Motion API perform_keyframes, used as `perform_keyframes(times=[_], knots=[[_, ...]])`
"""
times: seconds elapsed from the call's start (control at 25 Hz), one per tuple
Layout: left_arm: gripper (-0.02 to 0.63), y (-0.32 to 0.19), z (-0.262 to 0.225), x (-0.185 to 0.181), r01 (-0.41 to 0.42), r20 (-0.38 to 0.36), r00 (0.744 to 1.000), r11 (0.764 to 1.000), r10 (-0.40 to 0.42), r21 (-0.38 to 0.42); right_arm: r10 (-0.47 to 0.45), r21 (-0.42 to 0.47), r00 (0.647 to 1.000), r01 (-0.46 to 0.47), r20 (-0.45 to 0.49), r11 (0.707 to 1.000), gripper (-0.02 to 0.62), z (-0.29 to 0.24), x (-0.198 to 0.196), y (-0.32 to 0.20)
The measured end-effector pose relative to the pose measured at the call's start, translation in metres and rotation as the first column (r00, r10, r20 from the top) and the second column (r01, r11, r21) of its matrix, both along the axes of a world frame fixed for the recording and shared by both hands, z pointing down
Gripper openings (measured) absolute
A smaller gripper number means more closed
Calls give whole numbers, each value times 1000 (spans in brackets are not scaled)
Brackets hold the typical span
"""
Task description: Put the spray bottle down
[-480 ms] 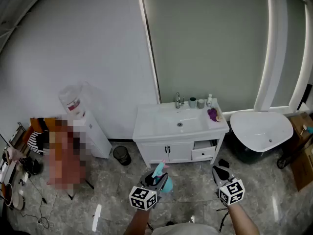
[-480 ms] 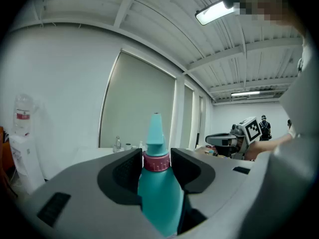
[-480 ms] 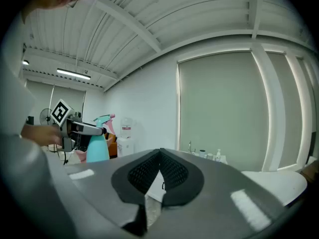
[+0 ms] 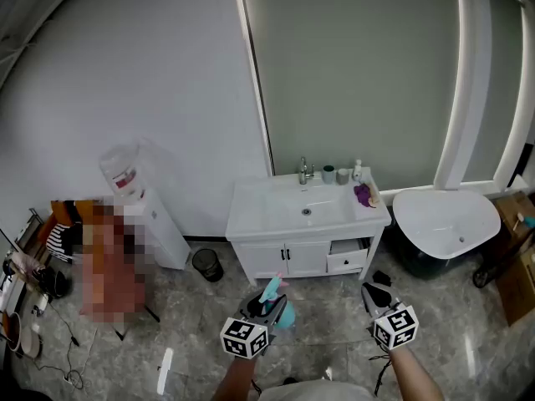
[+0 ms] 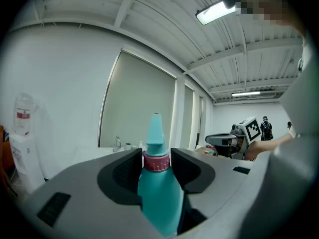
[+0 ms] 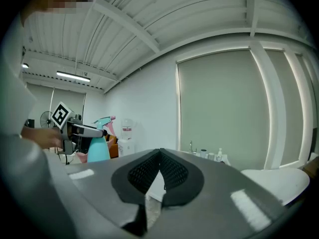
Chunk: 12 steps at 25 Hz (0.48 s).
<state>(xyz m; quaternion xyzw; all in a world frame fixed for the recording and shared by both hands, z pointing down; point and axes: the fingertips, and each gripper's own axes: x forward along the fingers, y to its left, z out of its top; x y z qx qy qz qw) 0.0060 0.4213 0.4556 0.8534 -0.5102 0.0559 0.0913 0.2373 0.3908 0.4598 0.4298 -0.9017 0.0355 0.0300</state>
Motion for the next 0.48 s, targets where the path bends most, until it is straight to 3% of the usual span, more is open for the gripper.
perform_keyframes(times=[0.48], knots=[[181,-6,9,-20,-18,-8,1000,1000,18,-10,56,-55,998,-56,4,997,11,17,-13,-8]])
